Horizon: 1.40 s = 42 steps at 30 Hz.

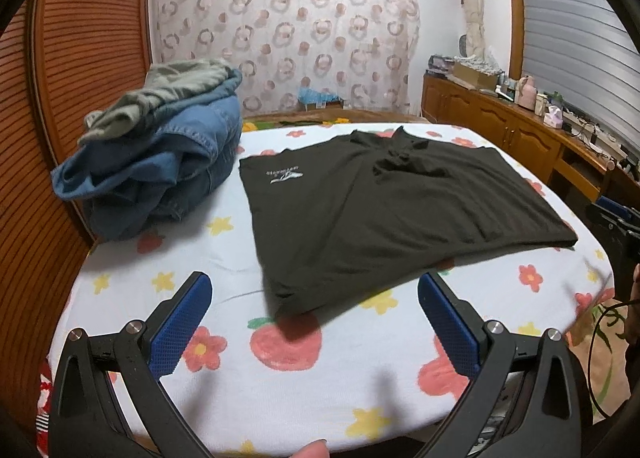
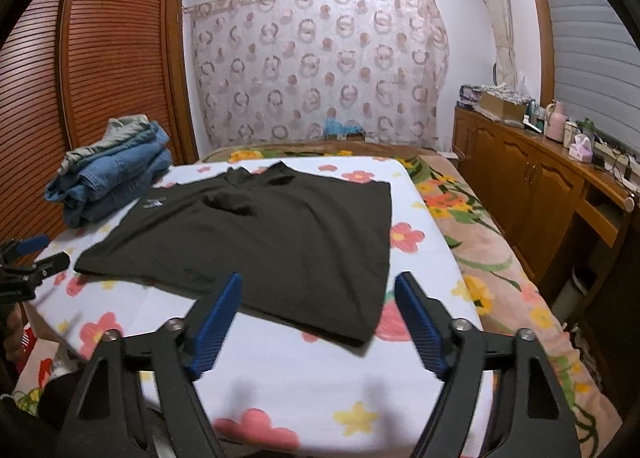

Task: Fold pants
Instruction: 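Lower both tools to the shirt hem and close on it, then lift the hem with both tools and fold it toward the collar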

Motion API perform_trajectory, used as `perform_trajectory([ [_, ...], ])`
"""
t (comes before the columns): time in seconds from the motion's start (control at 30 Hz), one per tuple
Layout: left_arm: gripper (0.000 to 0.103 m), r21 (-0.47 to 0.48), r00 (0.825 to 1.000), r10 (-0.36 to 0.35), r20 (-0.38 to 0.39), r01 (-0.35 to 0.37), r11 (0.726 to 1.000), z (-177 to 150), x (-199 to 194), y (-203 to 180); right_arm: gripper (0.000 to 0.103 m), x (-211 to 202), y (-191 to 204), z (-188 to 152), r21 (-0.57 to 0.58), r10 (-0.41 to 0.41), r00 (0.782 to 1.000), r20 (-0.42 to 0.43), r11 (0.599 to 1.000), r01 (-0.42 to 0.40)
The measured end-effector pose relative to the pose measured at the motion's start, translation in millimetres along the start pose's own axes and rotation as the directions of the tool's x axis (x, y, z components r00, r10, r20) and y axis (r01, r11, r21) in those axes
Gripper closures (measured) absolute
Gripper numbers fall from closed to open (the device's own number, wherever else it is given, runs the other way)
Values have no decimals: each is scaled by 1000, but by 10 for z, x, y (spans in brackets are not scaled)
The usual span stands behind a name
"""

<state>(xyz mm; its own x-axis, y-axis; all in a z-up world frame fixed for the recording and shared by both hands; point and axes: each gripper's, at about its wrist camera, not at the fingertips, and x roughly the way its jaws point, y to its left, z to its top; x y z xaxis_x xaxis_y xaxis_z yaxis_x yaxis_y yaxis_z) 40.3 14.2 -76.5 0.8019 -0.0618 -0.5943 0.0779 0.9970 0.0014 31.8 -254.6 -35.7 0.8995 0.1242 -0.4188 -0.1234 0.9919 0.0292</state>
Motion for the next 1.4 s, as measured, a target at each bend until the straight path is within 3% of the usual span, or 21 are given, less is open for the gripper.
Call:
perform_trajectory([
  [0.13,0,-5,999,12,-30,-12,1000,-30,121,86,37,32,-21,13,0,-14,999,-33,1000,14],
  [0.3,8,-13,997,19,-73,-20,1000,-82,289,222,38,97,-48,72,20,-8,997,-72,1000,10],
  [0.63,33,-31,992,-45,-117,42,999,-166,400,289,41,146,-73,210,4,0,992,-127,1000,0],
  [0.8,39,-21,989,-62,-131,60,998,-164,417,257,41,184,-143,238,-4,9,990,-140,1000,-9],
  [0.93,50,-38,987,-90,-131,86,996,-133,425,277,43,204,-170,276,-2,21,991,-135,1000,-22],
  [1.07,61,-33,985,-102,-139,98,995,-109,438,266,57,256,-211,299,-8,31,991,-130,999,-32],
  [1.13,69,-28,984,-111,-140,108,994,-97,445,252,74,280,-230,295,-10,37,991,-129,999,-38],
  [1.23,81,-18,981,-132,-144,131,991,-86,450,222,86,292,-232,293,-6,62,990,-130,998,-63],
  [1.4,90,-3,980,-142,-137,143,990,-26,377,173,94,262,-236,311,0,81,990,-117,997,-82],
])
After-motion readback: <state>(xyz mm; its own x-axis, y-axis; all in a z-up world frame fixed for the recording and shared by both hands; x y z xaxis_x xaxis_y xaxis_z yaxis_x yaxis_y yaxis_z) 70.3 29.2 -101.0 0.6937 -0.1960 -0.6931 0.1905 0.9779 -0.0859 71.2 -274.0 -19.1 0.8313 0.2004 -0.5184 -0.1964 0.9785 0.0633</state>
